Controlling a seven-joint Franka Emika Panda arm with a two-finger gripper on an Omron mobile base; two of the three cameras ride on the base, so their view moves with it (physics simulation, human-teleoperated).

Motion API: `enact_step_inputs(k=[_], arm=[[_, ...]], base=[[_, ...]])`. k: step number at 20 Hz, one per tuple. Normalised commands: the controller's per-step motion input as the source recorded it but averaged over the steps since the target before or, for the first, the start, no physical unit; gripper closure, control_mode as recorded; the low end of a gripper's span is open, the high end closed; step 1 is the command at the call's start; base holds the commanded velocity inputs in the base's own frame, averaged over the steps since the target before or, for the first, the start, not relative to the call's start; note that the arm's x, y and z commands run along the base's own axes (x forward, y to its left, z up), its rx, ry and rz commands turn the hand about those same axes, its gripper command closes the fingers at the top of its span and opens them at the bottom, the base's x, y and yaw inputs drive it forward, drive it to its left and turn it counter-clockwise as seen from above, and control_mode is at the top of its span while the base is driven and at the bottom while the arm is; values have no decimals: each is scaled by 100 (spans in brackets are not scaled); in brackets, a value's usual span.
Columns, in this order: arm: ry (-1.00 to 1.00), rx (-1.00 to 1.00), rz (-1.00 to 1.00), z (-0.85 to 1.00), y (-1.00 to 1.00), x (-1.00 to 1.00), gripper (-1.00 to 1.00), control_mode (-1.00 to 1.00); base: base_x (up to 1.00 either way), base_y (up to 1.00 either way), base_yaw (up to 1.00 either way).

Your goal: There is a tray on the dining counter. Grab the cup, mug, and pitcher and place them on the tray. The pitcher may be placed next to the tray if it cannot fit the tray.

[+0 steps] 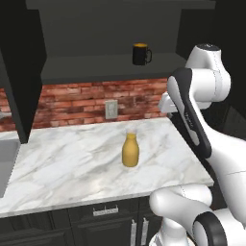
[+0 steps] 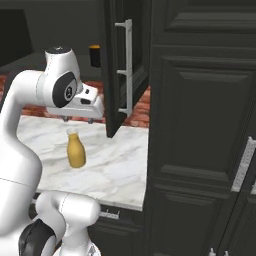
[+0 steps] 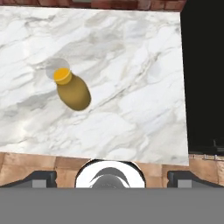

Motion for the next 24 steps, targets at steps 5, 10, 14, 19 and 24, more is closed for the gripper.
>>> enact_step_inputs(k=[5, 10, 14, 19, 24], arm=[[0, 0, 0, 0, 0, 0, -100, 100], [0, 0, 0, 0, 0, 0, -100, 100], [0, 0, 0, 0, 0, 0, -100, 100], [0, 0, 0, 0, 0, 0, -100, 100], [-5, 0, 0, 15, 3, 8, -100, -100]], base=[[30, 0, -2], [22, 2, -8], [21, 9, -10], [9, 3, -1], [0, 0, 0]])
